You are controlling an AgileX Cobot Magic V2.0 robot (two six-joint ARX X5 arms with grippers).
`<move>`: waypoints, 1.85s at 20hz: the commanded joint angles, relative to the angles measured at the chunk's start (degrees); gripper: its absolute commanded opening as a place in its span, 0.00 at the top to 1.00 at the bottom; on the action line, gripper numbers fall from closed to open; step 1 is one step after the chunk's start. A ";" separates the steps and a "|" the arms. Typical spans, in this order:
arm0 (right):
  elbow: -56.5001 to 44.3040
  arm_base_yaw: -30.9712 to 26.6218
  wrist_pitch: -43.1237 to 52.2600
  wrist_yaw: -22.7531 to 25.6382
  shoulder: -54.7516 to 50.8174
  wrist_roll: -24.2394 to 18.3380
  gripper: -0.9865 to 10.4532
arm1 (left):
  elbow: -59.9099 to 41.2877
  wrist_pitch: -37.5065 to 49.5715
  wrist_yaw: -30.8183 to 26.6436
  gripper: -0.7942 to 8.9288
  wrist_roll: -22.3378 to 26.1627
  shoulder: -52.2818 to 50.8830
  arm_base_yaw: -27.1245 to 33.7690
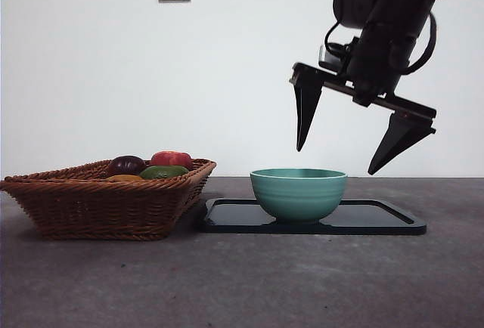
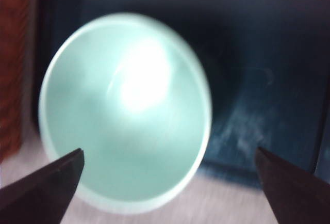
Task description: Pick up the wifruite, put it on the bowl, pick up the plate, put it on desk
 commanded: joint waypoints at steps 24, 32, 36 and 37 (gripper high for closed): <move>3.13 -1.84 -0.22 -0.13 3.06 -3.41 0.90 | 1.07 0.72 0.33 0.40 0.72 0.31 -0.37; 1.92 2.43 -15.63 2.99 -7.93 -13.16 0.90 | 1.07 0.70 0.33 0.40 0.72 0.31 -0.37; 1.22 7.43 -19.71 2.93 -10.38 -15.52 0.90 | 1.07 0.72 0.33 0.40 0.72 0.31 -0.37; 1.22 8.66 -20.59 2.97 -10.43 -15.54 0.90 | 1.07 0.72 0.33 0.40 0.72 0.31 -0.37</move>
